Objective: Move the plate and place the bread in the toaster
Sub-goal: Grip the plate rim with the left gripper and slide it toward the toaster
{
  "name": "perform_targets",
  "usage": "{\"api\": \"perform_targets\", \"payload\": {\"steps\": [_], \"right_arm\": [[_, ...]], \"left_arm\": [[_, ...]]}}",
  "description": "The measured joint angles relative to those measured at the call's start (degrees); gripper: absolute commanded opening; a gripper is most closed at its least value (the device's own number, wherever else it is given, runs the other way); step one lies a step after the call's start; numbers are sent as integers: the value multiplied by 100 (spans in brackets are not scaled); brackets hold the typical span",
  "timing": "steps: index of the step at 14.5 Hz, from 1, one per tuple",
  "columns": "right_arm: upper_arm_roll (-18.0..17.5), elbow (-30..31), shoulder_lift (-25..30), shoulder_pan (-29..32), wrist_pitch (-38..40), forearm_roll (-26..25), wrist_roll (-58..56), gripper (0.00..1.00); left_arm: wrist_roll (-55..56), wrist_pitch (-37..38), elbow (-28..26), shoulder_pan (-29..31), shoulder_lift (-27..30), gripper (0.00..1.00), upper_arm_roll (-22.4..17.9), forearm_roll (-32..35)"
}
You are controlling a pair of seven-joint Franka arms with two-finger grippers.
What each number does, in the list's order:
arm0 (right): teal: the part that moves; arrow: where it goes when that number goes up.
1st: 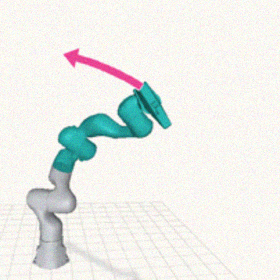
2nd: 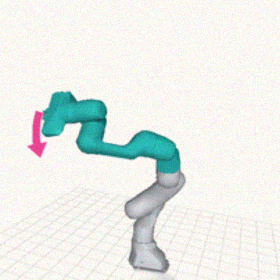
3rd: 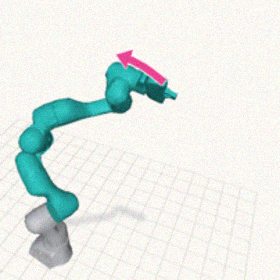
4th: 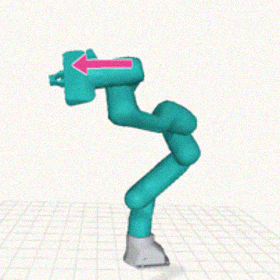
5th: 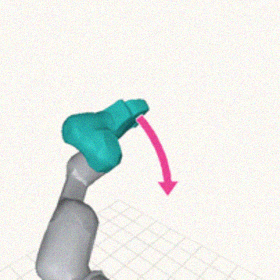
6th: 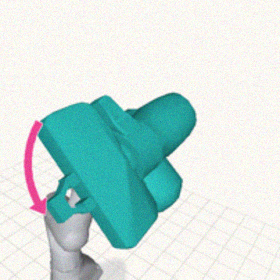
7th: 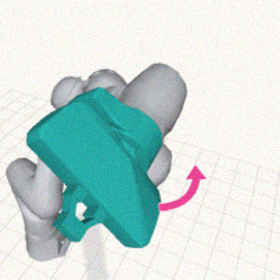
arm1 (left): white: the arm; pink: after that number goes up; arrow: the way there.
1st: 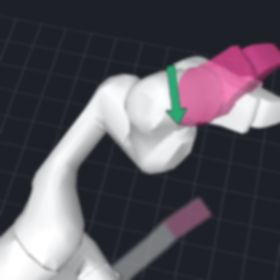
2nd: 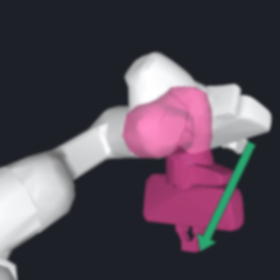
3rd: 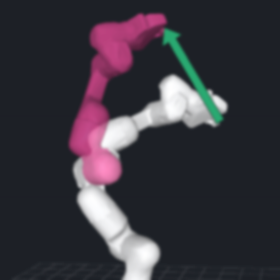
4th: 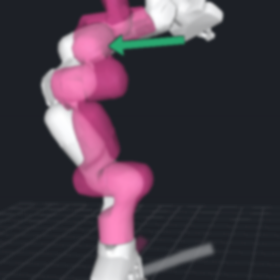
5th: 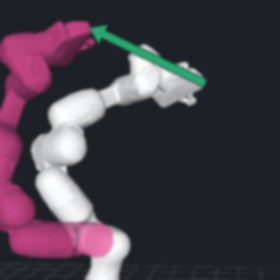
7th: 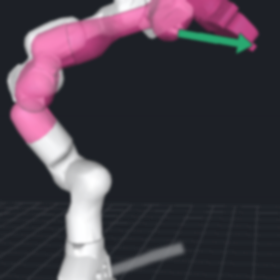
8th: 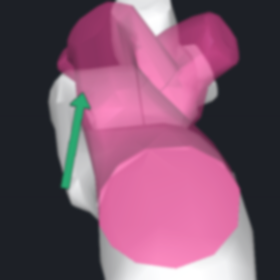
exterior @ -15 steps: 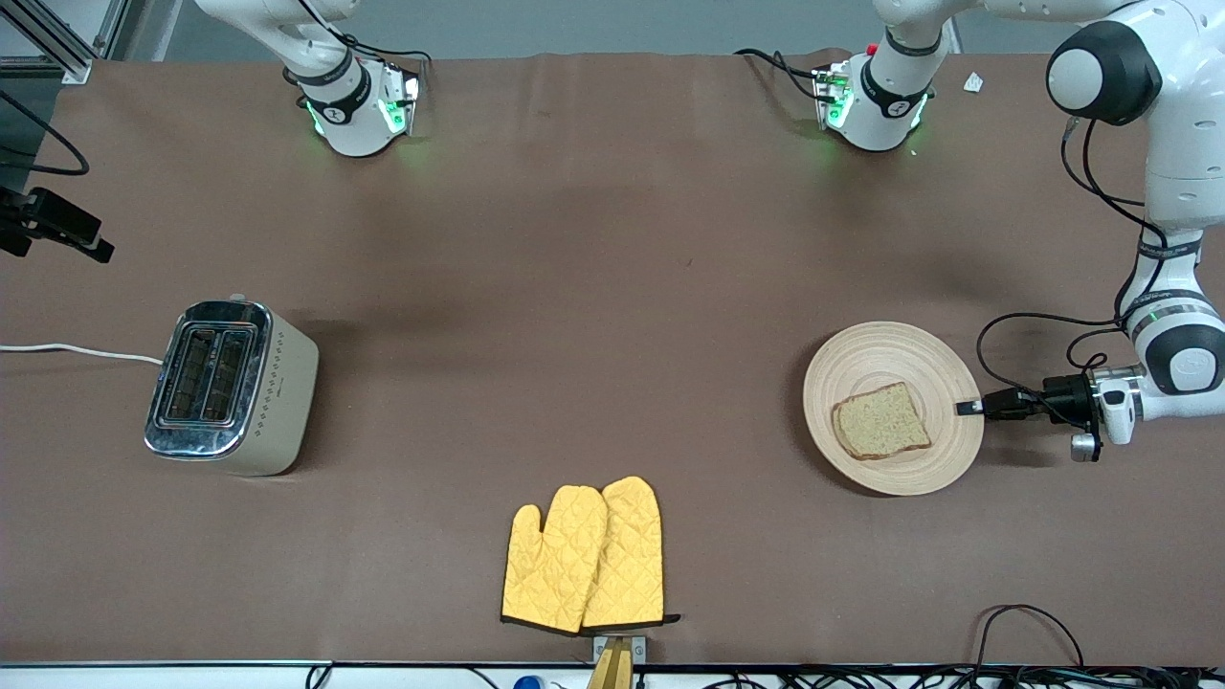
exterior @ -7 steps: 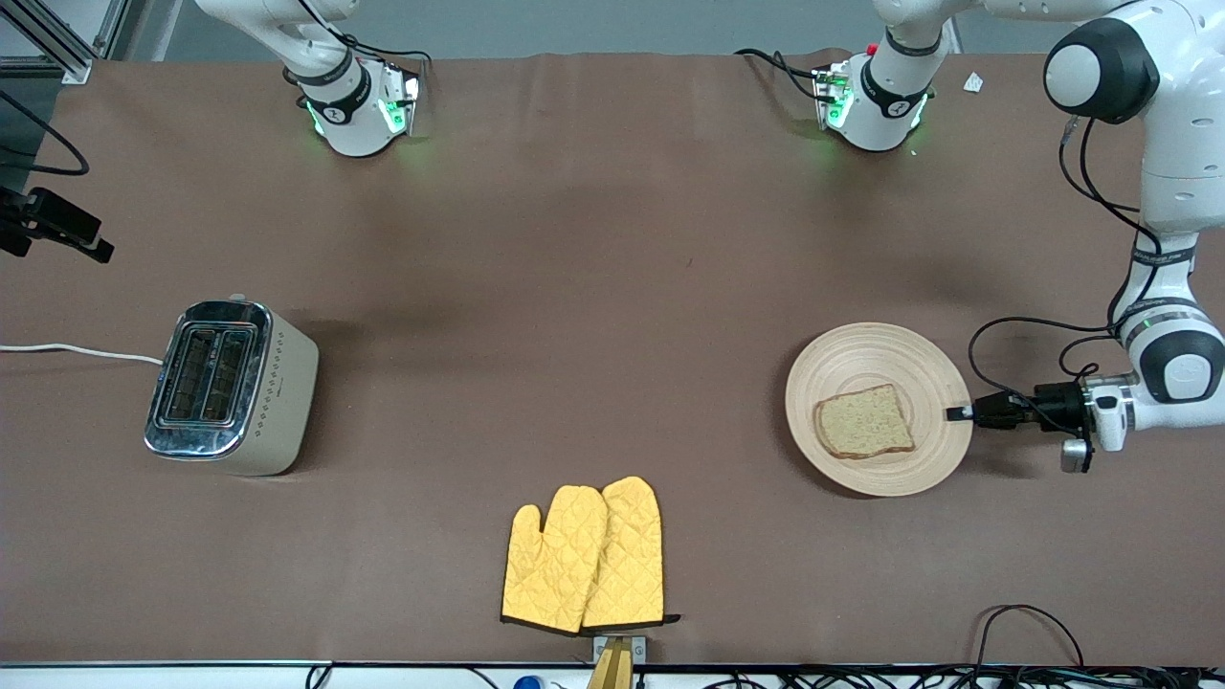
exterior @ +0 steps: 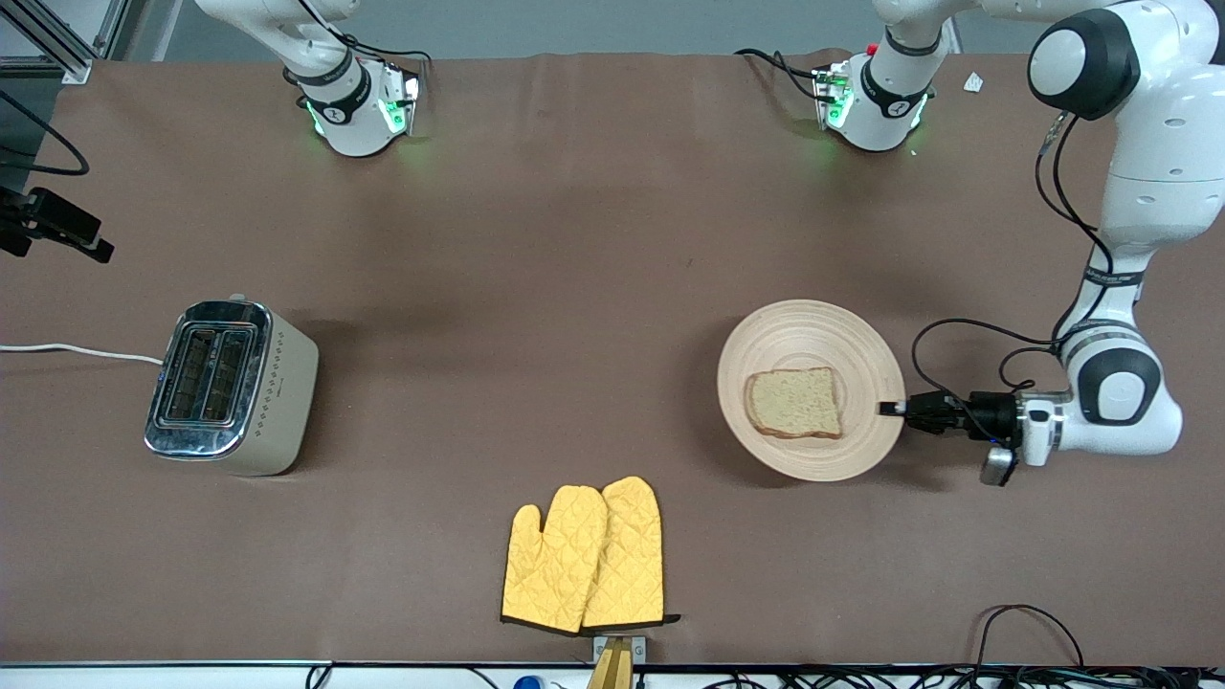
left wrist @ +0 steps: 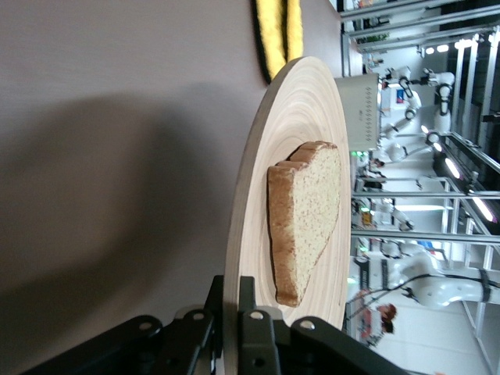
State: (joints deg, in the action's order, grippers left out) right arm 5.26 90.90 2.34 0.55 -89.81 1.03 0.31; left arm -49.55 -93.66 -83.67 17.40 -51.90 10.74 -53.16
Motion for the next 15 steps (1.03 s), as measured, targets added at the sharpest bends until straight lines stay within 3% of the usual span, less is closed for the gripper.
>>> {"api": "perform_targets", "payload": {"steps": [4, 9, 15], "right_arm": [[0, 0, 0, 0, 0, 0, 0, 100], [6, 0, 0, 5, -3, 0, 0, 100], [-12, 19, -94, -4, 38, 9, -104, 100]], "left_arm": [[155, -202, -7, -739, 0, 0, 155, 4], [219, -1045, -65, -1650, -1, 0, 282, -62], [233, -2327, -384, -2524, -31, 1, 403, -1085]]}}
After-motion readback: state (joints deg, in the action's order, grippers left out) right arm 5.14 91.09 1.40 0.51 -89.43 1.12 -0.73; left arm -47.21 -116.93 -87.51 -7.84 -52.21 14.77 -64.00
